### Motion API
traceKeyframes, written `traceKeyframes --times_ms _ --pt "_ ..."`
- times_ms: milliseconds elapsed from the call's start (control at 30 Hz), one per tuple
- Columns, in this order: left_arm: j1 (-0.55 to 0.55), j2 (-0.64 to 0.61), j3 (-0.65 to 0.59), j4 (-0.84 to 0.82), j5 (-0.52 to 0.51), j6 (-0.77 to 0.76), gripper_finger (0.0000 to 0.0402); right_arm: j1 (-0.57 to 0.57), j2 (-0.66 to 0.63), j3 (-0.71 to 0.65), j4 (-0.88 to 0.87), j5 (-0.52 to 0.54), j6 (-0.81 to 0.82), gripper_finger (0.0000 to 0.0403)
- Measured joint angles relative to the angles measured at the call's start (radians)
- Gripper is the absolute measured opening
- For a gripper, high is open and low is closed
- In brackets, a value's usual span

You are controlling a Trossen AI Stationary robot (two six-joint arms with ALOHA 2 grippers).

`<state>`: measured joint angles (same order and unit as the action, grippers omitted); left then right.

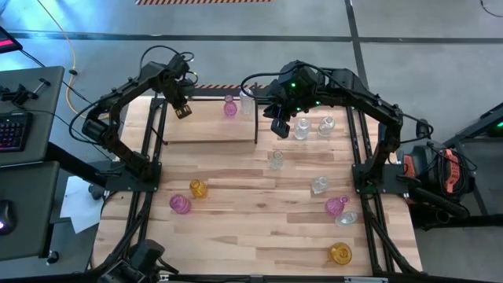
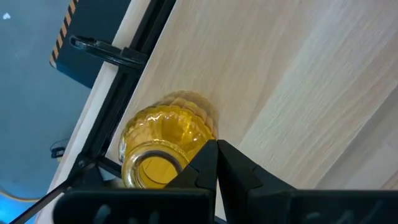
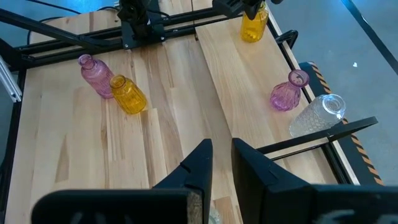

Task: Sort vases onto shelf
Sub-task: Put the yellow vase in the top left corner of the shelf, then put the pink vase on the shelf aligned with the other pink vase

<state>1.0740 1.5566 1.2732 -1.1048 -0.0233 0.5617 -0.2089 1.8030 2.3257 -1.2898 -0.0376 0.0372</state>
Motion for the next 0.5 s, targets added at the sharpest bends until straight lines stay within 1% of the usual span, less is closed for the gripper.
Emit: traceKeyframes --times_ms 167,333,400,500 --pt "-0.009 -0.014 -0.001 -0.045 0.053 -0.038 0.0 0.0 0.0 0.0 0.0 0.0 0.0 0.0041" --pt "-0.049 -0.083 -0.001 -0.055 0.118 -0.08 0.0 0.0 0.0 0.0 0.0 0.0 -0.014 0.0041" --pt "-0.069 -0.123 -0.001 -0.046 0.163 -0.109 0.0 -0.003 0.0 0.0 0.001 0.003 -0.021 0.0041" --pt "-0.109 -0.188 -0.001 -0.045 0.276 -0.185 0.0 -0.007 0.0 0.0 0.013 0.015 -0.061 0.0041"
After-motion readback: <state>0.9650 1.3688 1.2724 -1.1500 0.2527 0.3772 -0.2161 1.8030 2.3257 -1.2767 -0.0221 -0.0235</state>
